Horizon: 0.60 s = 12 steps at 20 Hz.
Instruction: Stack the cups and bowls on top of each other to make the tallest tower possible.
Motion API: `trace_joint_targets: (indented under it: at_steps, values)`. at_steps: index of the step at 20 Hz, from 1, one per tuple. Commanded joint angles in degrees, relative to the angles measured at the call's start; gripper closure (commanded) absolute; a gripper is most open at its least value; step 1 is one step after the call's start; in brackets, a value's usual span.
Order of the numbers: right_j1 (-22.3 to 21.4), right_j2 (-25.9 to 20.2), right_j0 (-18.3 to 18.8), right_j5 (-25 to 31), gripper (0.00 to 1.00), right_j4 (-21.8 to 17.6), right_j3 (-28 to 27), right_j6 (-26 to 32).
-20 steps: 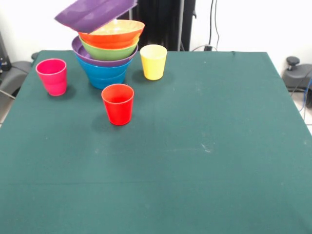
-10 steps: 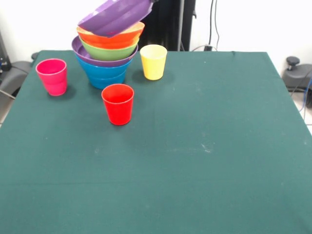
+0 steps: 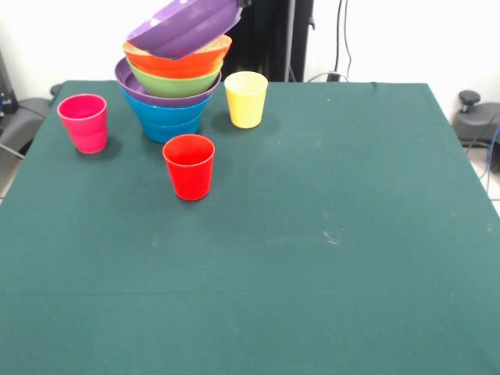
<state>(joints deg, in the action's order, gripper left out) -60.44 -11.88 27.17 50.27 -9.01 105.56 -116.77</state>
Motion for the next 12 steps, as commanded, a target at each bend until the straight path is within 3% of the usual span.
trace_joint_targets:
  at_steps: [1, 12]
  values:
    - [-0.16, 1.75, -1.68, -3.68, 1.00, 0.59, 6.71, -6.24]
    - [-1.70, 1.89, -1.44, -8.56, 1.00, 4.62, 14.24, -5.78]
